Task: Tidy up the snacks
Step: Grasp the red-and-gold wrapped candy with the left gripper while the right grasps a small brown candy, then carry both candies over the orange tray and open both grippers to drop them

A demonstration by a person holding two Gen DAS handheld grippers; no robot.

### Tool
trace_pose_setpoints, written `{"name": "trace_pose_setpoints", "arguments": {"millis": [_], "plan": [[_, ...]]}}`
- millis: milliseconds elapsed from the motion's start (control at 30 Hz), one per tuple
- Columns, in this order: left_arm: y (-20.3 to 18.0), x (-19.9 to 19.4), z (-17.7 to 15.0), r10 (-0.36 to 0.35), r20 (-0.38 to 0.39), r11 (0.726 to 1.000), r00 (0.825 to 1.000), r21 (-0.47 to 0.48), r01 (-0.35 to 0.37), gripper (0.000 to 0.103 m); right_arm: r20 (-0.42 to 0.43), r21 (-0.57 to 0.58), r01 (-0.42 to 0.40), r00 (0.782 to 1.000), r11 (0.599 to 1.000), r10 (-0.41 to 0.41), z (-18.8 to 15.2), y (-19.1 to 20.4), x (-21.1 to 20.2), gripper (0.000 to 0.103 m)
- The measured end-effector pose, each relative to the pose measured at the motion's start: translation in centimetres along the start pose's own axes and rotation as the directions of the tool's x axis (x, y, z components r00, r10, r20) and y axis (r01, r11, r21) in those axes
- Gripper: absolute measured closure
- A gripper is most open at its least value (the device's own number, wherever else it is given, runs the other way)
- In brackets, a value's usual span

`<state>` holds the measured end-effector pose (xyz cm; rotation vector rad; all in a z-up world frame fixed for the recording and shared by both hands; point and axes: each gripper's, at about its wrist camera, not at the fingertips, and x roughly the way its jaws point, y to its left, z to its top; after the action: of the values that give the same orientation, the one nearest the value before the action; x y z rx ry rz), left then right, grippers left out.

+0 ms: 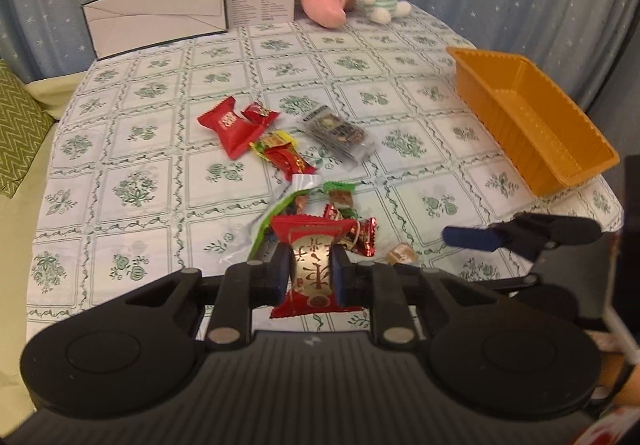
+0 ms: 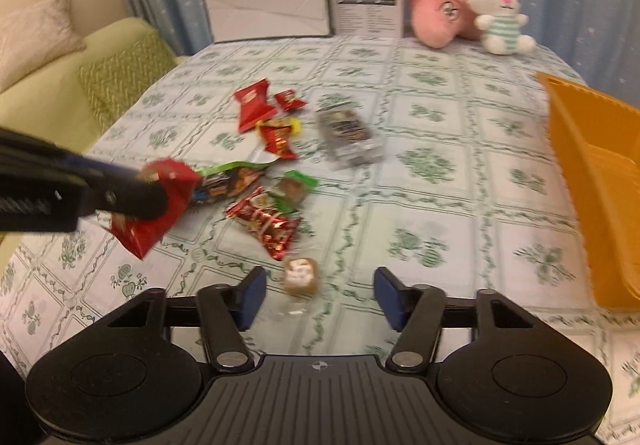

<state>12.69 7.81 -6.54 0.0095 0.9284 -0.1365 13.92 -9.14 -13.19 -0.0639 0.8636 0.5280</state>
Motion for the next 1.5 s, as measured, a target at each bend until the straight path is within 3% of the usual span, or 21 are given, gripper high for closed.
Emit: {"name": "trace_pose_setpoints", "arguments": {"millis": [167, 267, 433, 633, 933, 1200, 1500], "plan": [[0.5, -0.4, -0.1, 0.002, 0.011, 1.0, 1.0, -0.027, -0.002, 0.084, -0.011, -0.046, 0.014, 1.0, 0.999, -0.015, 0.0, 1.2, 1.5, 0.065], [0.6, -0.6, -0.2, 0.005, 0.009, 1.0, 1.0, -0.03, -0.004, 0.084, -0.01, -0.044, 0.015, 1.0, 0.999, -0.015, 0.0, 1.3, 1.5, 0.081], [-0.2, -0.7, -0.2, 0.002, 0.008, 1.0, 1.0, -0.025, -0.002, 0.084, 0.008, -0.041, 0.027, 1.0, 0.999, -0.026, 0.1, 1.2, 0.5, 0.081], [-3.1, -0.6, 0.6, -0.028, 0.023, 1.0, 0.999, 0.0, 0.028, 0.084, 0.067, 0.041, 0.079, 0.994, 0.996, -0.082, 0.4, -1.5, -3.5, 0.081], [-11.7, 0.0, 3.8, -0.155, 0.062, 0.987, 0.986, 0.049, 0.152, 0.084, 0.148, 0.2, 0.208, 0.96, 0.958, -0.239, 1.6, -9.6, -10.9, 0.081], [-18.6, 1.0, 7.6, -0.234, 0.098, 0.97, 0.967, 0.098, 0.225, 0.084, 0.179, 0.322, 0.268, 0.925, 0.908, -0.336, 1.6, -17.9, -15.8, 0.081], [-23.8, 4.3, 10.1, -0.277, 0.082, 0.956, 0.957, 0.121, 0.267, 0.084, 0.141, 0.379, 0.289, 0.921, 0.879, -0.363, 1.3, -23.5, -16.7, 0.081]]}}
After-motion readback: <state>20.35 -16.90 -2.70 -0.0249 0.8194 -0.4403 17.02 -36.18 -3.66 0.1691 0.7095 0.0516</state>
